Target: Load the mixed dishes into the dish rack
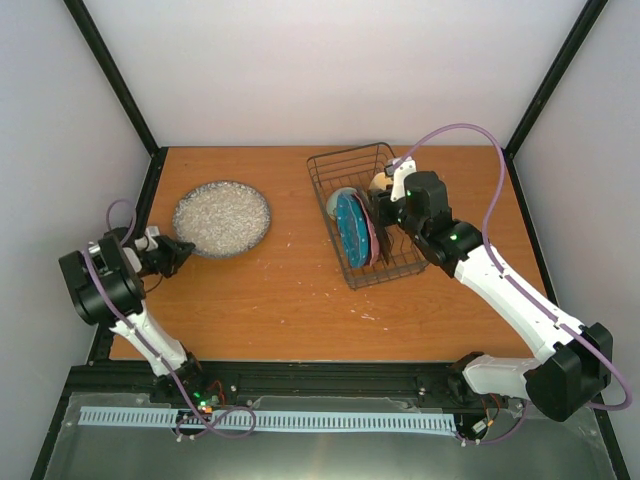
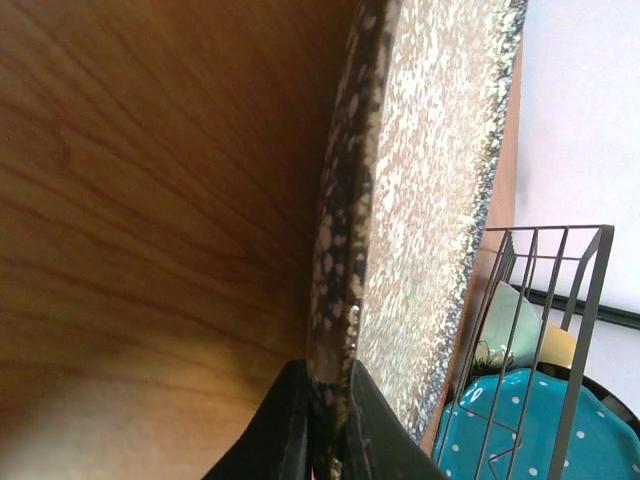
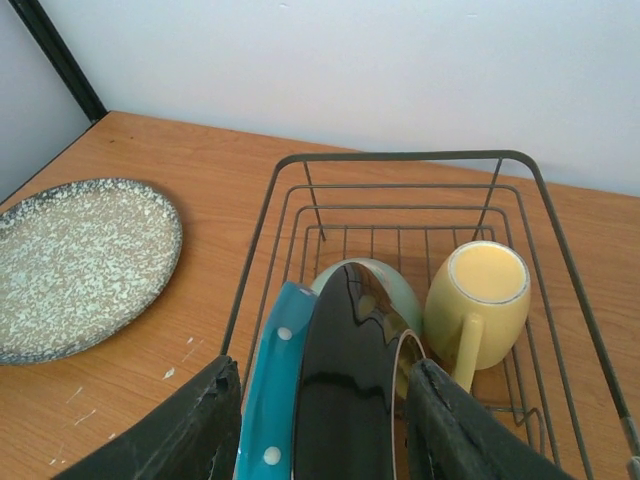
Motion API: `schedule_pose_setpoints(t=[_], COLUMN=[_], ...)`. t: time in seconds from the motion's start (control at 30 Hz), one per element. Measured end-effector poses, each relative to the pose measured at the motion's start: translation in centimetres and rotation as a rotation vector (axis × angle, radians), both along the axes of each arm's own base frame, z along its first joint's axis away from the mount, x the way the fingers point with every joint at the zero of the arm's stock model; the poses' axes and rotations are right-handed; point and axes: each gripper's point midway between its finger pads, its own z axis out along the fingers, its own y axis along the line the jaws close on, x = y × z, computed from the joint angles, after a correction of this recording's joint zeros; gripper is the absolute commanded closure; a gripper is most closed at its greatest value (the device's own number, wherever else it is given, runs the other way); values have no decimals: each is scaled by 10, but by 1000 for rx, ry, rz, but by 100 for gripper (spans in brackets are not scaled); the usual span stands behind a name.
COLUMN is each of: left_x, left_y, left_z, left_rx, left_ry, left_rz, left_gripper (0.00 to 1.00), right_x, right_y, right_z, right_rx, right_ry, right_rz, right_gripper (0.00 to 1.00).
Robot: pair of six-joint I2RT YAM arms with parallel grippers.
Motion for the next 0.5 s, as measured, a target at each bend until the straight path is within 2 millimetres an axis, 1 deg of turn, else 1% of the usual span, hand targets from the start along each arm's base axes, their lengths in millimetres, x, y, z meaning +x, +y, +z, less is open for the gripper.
schedule_pose_setpoints(t=[0.1, 0.33, 0.5], left_x=[-4, -3, -4], left_y=[1, 2, -2], left_z=[15, 56, 84], left_rx=[43, 106, 122], left_ry=[-6, -88, -152], left_rz=[14, 21, 15], left_gripper=[99, 100, 99], right_x=[-1, -6, -10], right_y=[3, 15, 34], right_z=[1, 4, 12], right_rx=[9, 48, 99], right_ry=[2, 8, 21], right_rz=[19, 88, 184], right_gripper=[54, 51, 45])
